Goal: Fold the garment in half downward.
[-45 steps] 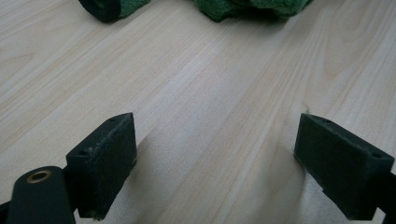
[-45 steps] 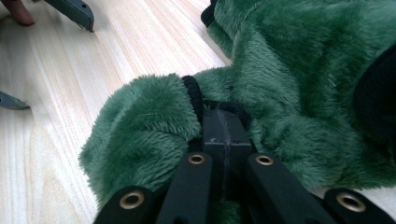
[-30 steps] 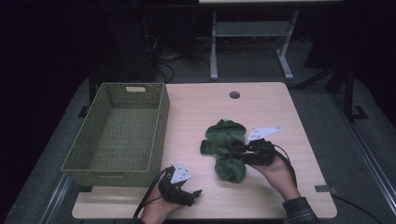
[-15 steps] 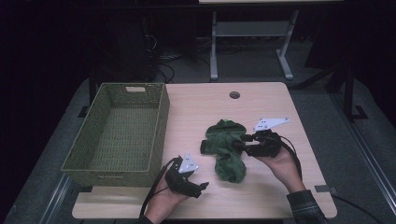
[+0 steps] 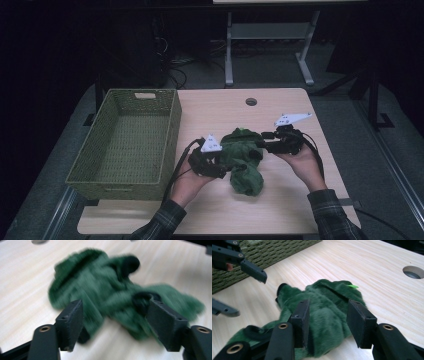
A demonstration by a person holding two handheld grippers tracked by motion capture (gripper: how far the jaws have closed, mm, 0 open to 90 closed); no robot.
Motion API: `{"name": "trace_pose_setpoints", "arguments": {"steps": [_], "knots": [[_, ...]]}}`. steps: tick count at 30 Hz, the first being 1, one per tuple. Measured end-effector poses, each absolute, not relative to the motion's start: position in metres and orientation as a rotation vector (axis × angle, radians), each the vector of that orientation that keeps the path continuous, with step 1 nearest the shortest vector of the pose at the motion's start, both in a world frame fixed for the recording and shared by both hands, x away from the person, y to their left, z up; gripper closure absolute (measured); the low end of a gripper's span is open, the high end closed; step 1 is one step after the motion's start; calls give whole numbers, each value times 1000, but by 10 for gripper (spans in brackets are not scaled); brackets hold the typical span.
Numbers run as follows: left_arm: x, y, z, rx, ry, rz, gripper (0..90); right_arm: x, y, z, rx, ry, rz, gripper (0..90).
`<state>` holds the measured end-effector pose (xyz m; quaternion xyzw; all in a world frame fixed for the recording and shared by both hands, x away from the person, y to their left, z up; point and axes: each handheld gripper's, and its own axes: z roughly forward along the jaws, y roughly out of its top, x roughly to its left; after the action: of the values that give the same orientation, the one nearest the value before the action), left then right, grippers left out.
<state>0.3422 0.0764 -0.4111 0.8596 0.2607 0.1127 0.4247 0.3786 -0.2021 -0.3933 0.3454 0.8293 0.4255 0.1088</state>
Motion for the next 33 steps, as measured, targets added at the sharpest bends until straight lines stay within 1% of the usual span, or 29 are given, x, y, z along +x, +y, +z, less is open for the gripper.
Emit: {"name": "trace_pose_setpoints", "arguments": {"steps": [1, 2, 3, 5, 12, 18, 24, 29, 31, 33], "knots": [[348, 75, -410, 2158, 650, 290, 307, 382, -203, -394, 1021, 2435, 1240, 528], [353, 73, -409, 2156, 651, 304, 340, 386, -203, -394, 1029, 2436, 1241, 529], [358, 71, -408, 2156, 646, 316, 340, 389, -204, -394, 1025, 2432, 1240, 538], [369, 69, -407, 2162, 643, 328, 378, 395, -205, -396, 1043, 2432, 1246, 537], [405, 62, -417, 2191, 679, 392, 447, 418, -205, -408, 1067, 2455, 1210, 538], [431, 60, -432, 2233, 730, 368, 493, 437, -203, -421, 1110, 2471, 1169, 544], [440, 60, -449, 2284, 741, 343, 505, 447, -206, -442, 1143, 2529, 1095, 554], [444, 61, -456, 2295, 743, 330, 526, 449, -204, -448, 1151, 2541, 1074, 576], [445, 63, -457, 2292, 758, 326, 546, 450, -202, -450, 1140, 2542, 1082, 586], [447, 65, -458, 2303, 759, 325, 579, 451, -199, -452, 1128, 2552, 1064, 618]]}}
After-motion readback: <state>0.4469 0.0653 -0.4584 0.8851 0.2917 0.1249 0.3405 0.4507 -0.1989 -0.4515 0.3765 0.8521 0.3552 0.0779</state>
